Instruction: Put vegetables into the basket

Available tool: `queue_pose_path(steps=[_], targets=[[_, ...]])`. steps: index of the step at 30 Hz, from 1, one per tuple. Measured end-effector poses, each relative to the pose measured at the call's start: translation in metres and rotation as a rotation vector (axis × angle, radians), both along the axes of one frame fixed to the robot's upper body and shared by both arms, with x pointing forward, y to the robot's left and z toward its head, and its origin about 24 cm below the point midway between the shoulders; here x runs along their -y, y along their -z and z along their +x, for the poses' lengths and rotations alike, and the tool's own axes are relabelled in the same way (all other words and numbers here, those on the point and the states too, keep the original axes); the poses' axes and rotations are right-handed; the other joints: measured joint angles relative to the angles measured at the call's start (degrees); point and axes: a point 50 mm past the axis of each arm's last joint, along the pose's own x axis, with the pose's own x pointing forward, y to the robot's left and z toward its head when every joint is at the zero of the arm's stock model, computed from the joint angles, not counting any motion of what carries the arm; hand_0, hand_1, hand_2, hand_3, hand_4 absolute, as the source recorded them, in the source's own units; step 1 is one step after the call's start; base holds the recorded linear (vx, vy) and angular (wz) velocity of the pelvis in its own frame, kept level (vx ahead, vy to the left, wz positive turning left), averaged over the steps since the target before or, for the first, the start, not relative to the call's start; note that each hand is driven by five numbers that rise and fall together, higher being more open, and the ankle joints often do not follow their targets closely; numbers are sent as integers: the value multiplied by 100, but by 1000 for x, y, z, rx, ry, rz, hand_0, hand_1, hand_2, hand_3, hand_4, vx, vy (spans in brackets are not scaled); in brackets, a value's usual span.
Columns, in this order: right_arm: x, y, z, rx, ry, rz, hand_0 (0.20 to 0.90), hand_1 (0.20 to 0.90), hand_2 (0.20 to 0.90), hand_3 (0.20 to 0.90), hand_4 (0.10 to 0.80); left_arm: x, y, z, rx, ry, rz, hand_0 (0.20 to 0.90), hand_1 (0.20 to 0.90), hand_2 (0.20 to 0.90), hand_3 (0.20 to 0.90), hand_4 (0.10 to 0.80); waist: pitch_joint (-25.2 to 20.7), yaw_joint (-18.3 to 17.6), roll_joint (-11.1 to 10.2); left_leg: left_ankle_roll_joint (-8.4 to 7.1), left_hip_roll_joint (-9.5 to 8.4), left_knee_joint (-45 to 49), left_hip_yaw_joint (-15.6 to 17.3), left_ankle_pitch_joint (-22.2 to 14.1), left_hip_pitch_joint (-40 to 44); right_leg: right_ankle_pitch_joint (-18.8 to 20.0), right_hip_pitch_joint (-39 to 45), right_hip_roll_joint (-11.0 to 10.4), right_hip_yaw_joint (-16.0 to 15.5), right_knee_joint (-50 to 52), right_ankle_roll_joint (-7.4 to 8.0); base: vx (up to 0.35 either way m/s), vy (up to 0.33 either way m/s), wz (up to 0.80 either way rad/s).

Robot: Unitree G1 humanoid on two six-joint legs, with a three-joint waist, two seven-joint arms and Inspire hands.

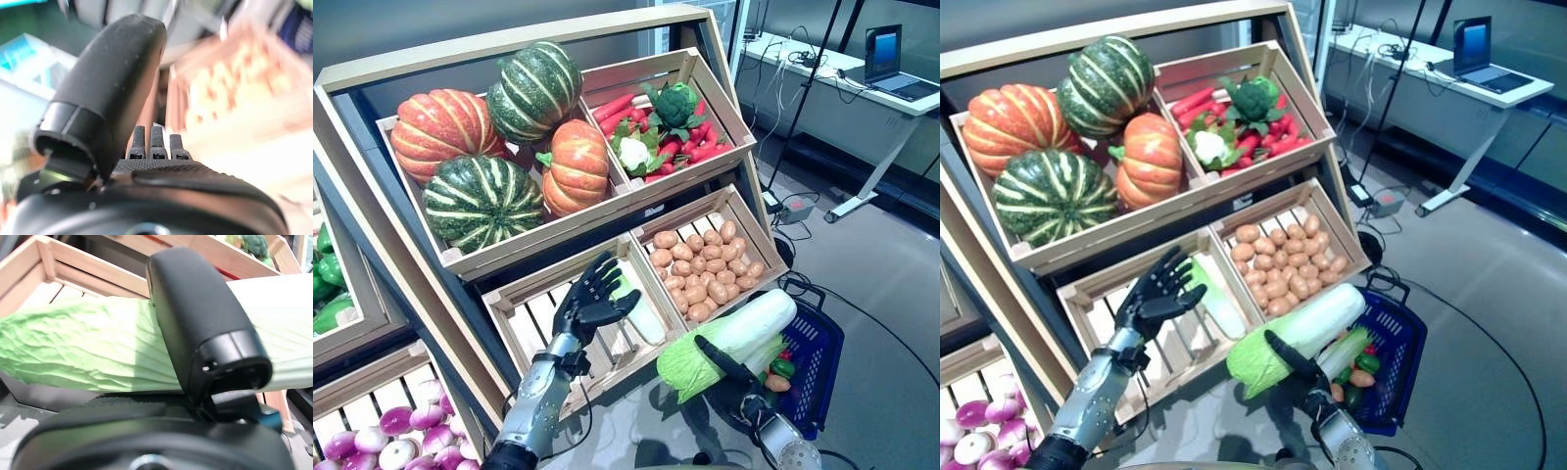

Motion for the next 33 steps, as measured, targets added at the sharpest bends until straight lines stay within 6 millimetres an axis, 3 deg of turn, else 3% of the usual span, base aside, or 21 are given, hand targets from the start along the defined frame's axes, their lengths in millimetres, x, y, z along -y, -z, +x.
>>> queue_pose_path(steps=[2,5,8,9,10,12,14,16,17,18,20,22,23,27,33], targets=[[-2,2,-1,-13,9,6,300,300,300,300,400,-19,11,-10,-65,-116,10,900,900,900,900,800,143,137,-281,-49,-30,1435,-132,10,-761,34,-59,-158,52,36,-66,-20,-13,-9],[8,12,-9,-73,48,-16,300,300,300,300,400,-27,28,-29,-146,-171,4,900,900,900,900,800,301,286,-346,-153,68,2179,-290,21,-1092,59,83,-176,89,44,-182,81,125,-8],[29,13,-11,-99,126,-77,300,300,300,300,400,-19,34,-36,-170,-141,-2,900,900,900,900,800,406,344,-244,-175,208,1033,-440,36,-1009,39,-1,-169,157,73,-145,162,267,0],[38,10,-8,-94,148,-110,300,300,300,300,400,-14,34,-34,-166,-118,-5,900,900,900,900,800,456,378,-202,-303,157,-94,-662,149,-769,97,-76,-161,292,5,-73,37,112,-13],[46,6,-2,-78,156,-142,300,300,300,300,400,-10,33,-31,-159,-106,-10,900,900,900,900,800,561,387,-50,-345,213,-590,-800,187,-601,139,-76,-86,419,-7,-22,52,176,-25],[55,2,4,-71,179,-179,300,300,300,300,400,-5,33,-29,-160,-110,-25,900,900,900,900,800,633,383,142,-281,276,-776,-953,323,-361,189,-146,40,555,-32,65,52,154,-61],[47,3,8,-69,204,-160,300,300,300,300,400,-10,27,-22,-148,-102,8,900,900,900,900,800,650,468,20,-74,215,-814,-709,555,-338,199,-172,-161,159,-42,61,36,50,-80],[36,8,2,-86,216,-126,300,300,300,300,400,-16,19,-18,-117,-81,64,900,900,900,900,800,637,420,-54,17,167,-811,-658,694,-307,211,-60,-330,-365,7,37,-33,-19,-44],[26,11,0,-96,220,-98,300,300,300,300,400,-21,13,-16,-97,-74,102,900,900,900,900,800,632,525,-112,55,172,-787,-369,695,-216,202,-77,-447,-723,96,69,-46,-89,-81],[19,12,0,-98,214,-81,300,300,300,300,400,-26,11,-15,-95,-83,120,900,900,900,900,800,633,602,-115,47,181,-773,-175,650,-104,221,-101,-539,-866,209,100,-26,-91,-82],[13,12,0,-97,217,-64,300,300,300,300,400,-31,8,-13,-86,-94,131,900,900,900,900,800,664,538,-58,50,175,-776,-149,590,-17,257,-45,-613,-878,191,154,-3,-150,-30],[13,15,-1,-106,219,-75,300,300,300,300,400,-31,1,-4,-58,-91,130,900,900,900,900,800,695,541,-5,11,160,-811,-188,577,-16,324,72,-627,-893,-15,301,-4,-179,6],[15,17,-1,-122,229,-89,300,300,300,300,400,-31,-1,-2,-50,-96,121,900,900,900,900,800,689,558,35,-52,205,-813,-220,590,-16,337,98,-574,-902,-36,450,-16,-174,13],[34,7,16,-135,308,-195,300,300,300,300,400,-19,6,-3,-91,-160,46,900,900,900,900,800,640,575,131,-219,447,-810,-266,618,20,265,155,-326,-910,-37,331,41,-163,3],[80,-7,24,-124,461,-281,300,300,300,300,400,-15,8,-4,-107,-130,95,900,900,900,900,800,553,595,38,-246,541,-811,-383,611,32,205,236,-220,-932,-37,243,66,-127,8]])
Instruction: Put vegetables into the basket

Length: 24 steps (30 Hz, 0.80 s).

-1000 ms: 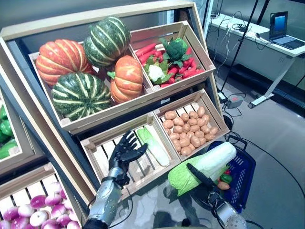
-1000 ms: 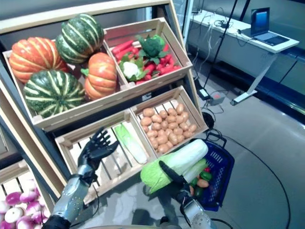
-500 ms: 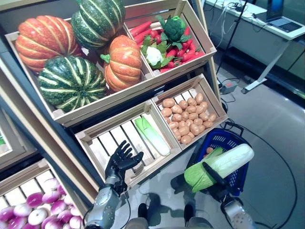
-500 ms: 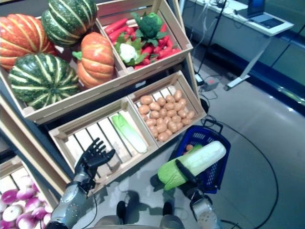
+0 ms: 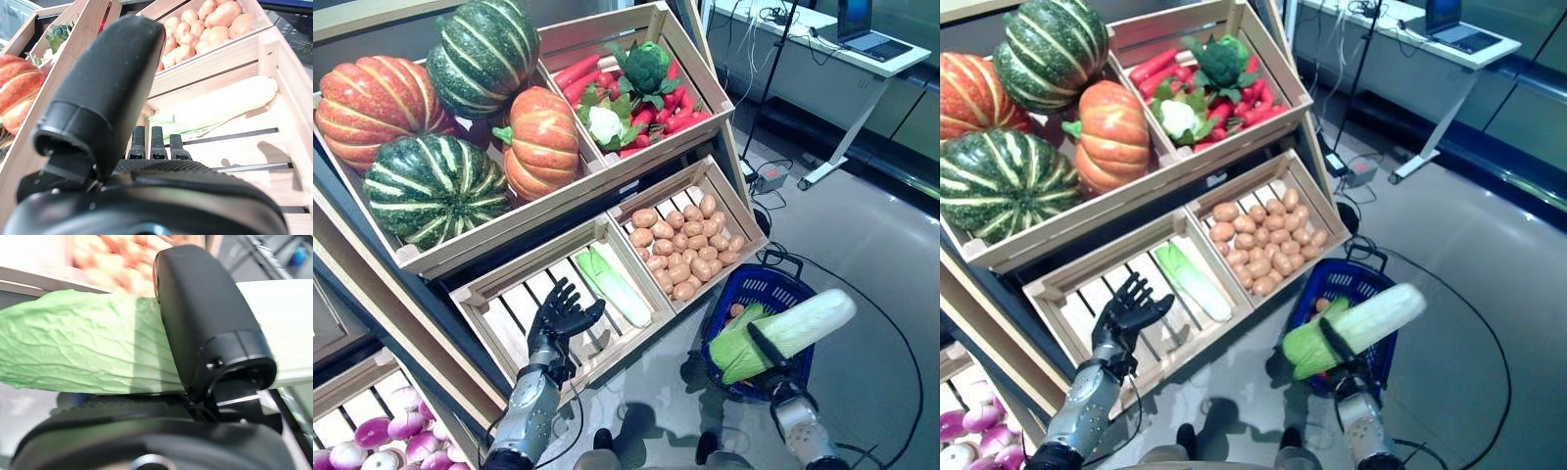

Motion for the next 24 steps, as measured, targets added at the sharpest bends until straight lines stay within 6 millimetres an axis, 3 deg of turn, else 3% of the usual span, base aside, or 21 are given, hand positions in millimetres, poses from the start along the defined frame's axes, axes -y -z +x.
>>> queue_pose_path(steps=[3,8,12,15,19,24], targets=[[20,-4,1,-18,20,-53,300,300,300,300,400,-9,-6,1,10,20,76,900,900,900,900,800,-38,32,-34,-3,14,-1,-11,3,-4,-5,4,9,-12,-2,-11,-10,-109,3],[65,-9,2,-80,111,-134,300,300,300,300,400,-22,-31,14,82,30,183,900,900,900,900,800,-116,160,39,-56,23,117,-176,135,-438,29,-328,40,-148,59,-32,-232,-122,12],[82,-36,41,-77,50,-237,300,300,300,300,400,-15,-58,44,178,36,216,900,900,900,900,800,277,268,244,-85,73,750,-327,129,-1273,3,-1102,58,-172,649,-106,-316,-99,7],[96,-86,86,17,-61,-401,300,300,300,300,400,-3,-94,68,349,68,262,900,900,900,900,800,996,319,387,-57,69,1544,-361,-78,-2090,-531,-2181,-178,-145,2077,-238,-239,-26,2],[101,-133,120,164,-111,-449,300,300,300,300,400,-2,-124,83,450,71,327,900,900,900,900,800,1669,333,359,-41,16,2707,-493,-430,-3087,-966,-3204,-520,-118,3393,-323,-140,-10,4],[106,-141,124,172,-128,-440,300,300,300,300,400,2,-127,86,457,91,340,900,900,900,900,800,1772,371,347,-38,-47,3593,-581,-719,-3829,-1315,-3946,-731,-25,4328,-392,-83,6,6]])
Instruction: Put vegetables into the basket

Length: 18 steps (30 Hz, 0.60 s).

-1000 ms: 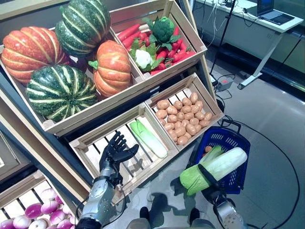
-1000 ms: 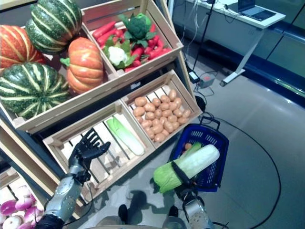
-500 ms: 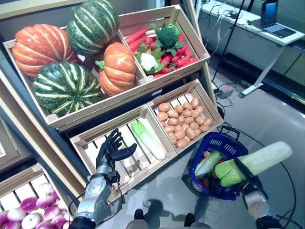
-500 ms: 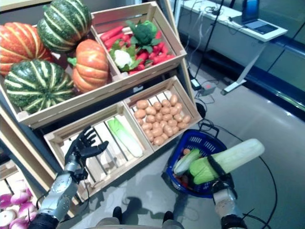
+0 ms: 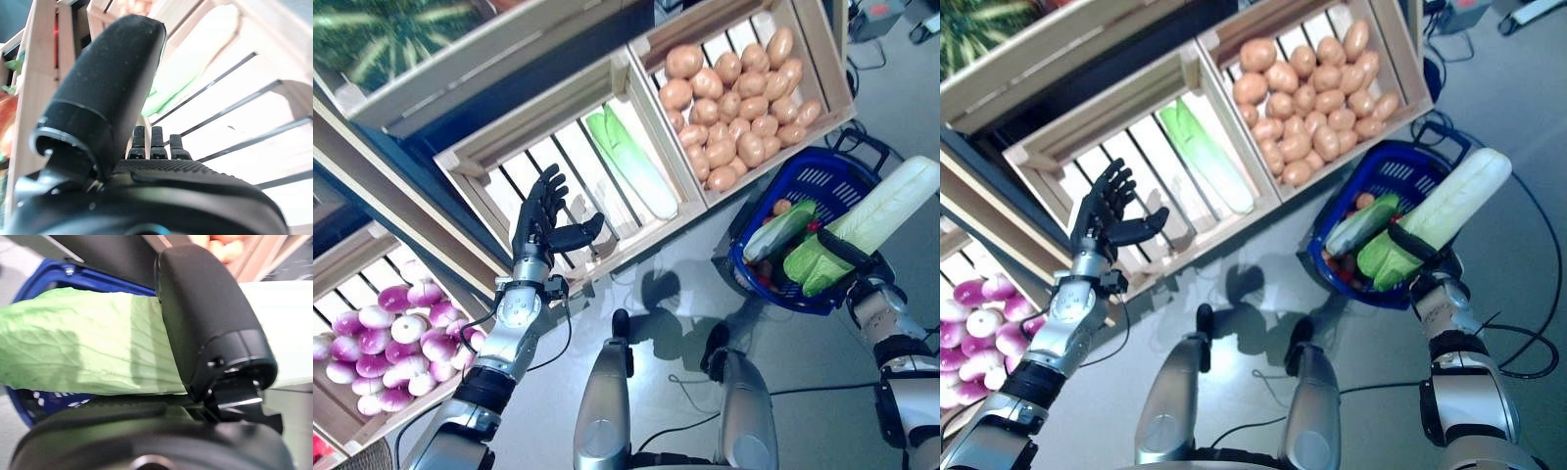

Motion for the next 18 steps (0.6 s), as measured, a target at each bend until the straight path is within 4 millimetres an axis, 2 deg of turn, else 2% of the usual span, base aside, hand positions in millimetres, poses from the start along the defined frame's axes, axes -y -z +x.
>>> queue_pose_path(steps=[2,3,6,8,18], targets=[[1,-4,2,2,6,-2,300,300,300,300,400,2,0,0,-2,11,10,900,900,900,900,800,27,23,14,0,-34,355,-52,-142,-250,-137,-239,-70,51,333,-10,-66,13,5],[3,-7,3,4,12,-4,900,900,900,900,800,5,1,1,-5,21,14,900,900,900,900,800,33,18,26,2,-67,475,-68,-182,-357,-187,-346,-108,68,467,-10,-81,19,5],[10,-28,9,21,19,-52,900,900,900,900,800,7,1,0,-1,33,19,900,900,900,900,800,48,26,63,24,-107,803,-70,-286,-690,-289,-679,-194,133,795,-12,-30,17,4],[12,-34,11,32,31,-60,900,900,900,900,800,6,2,0,-7,36,14,900,900,900,900,800,48,60,64,18,-101,972,-91,-362,-793,-353,-771,-210,148,946,-25,-2,12,2],[17,-42,11,39,64,-70,900,900,900,900,800,0,-5,-1,39,38,29,900,900,900,900,800,47,69,65,41,-104,1140,-83,-452,-804,-407,-796,-239,219,1075,-1,22,7,-1]])
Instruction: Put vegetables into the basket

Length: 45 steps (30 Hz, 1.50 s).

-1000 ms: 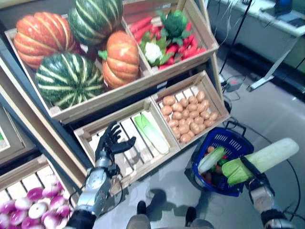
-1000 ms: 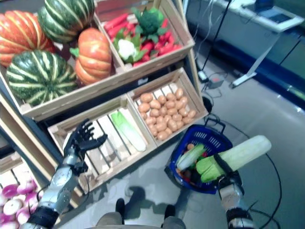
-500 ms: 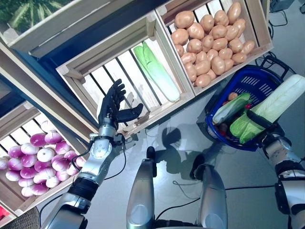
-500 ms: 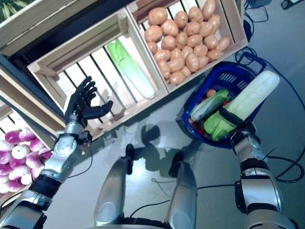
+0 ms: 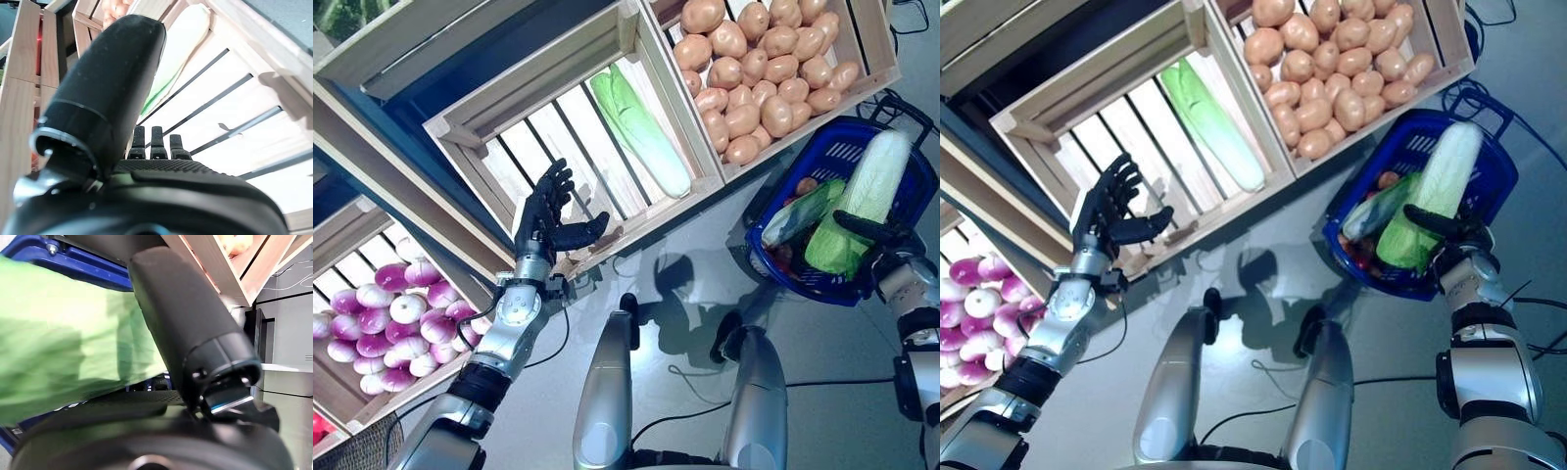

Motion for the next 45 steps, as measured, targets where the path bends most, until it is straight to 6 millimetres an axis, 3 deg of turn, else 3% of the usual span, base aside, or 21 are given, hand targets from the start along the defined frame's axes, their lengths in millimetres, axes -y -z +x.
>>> queue_pose_path(steps=[7,13,17,19,22,25,28,35,39,42,45], targets=[[0,0,0,1,0,1,900,900,900,900,800,0,0,0,1,-3,6,900,900,900,900,800,0,-2,0,0,12,-20,9,0,65,-3,64,12,-5,-20,-6,10,4,0],[0,1,0,-6,-3,7,900,900,900,900,800,-10,-8,-1,49,-64,118,900,900,900,900,800,0,-26,-1,4,30,-71,17,-2,225,-3,217,31,-9,-79,-5,14,20,-1],[0,2,-1,-13,-8,11,900,900,900,900,800,-23,-37,6,143,-133,350,900,900,900,900,800,-1,-71,-1,-4,35,-97,33,-6,283,-2,268,34,4,-102,-2,16,81,-1],[0,1,1,-24,-13,21,900,900,900,900,800,-37,-63,17,196,-202,613,900,900,900,900,800,-2,-117,0,-6,61,-116,55,-6,295,16,269,50,32,-134,24,-3,91,-6],[3,-1,0,-49,-39,-6,900,900,900,900,800,-50,-94,32,256,-322,858,900,900,900,900,800,-3,-181,-1,25,92,-137,184,-26,342,38,243,64,134,-169,54,1,129,-14],[-1,-4,4,-74,-103,-71,900,900,900,900,800,-55,-112,39,289,-386,964,900,900,900,900,800,-3,-339,-1,66,108,-133,286,-56,344,58,220,69,177,-192,37,-8,90,-9],[-5,-8,7,-64,-137,-85,900,900,900,900,800,-53,-114,44,291,-386,1040,900,900,900,900,800,-3,-439,-1,52,143,-132,341,-98,344,60,154,99,246,-198,37,-22,63,-16],[-9,-19,13,32,-153,-95,900,900,900,900,800,-38,-91,53,286,-281,1410,900,900,900,900,800,-2,-651,0,-10,229,-154,489,-139,307,71,-25,213,400,-191,54,-37,87,-12],[-29,-40,25,191,-218,-179,900,900,900,900,800,-26,-91,58,323,-234,1558,900,900,900,900,800,-1,-829,2,-19,239,-99,537,-143,128,78,-277,249,499,-119,55,-33,62,-8],[-52,-42,28,287,-306,-227,900,900,900,900,800,-27,-86,61,314,-221,1642,900,900,900,900,800,0,-963,2,-29,262,-128,550,-145,83,73,-346,292,530,-129,45,-26,92,-4],[-62,-39,28,333,-336,-227,900,900,900,900,800,-33,-82,63,271,-251,1676,900,900,900,900,800,0,-1000,3,-31,314,-135,649,-146,58,91,-438,327,614,-130,58,-19,67,-12]])
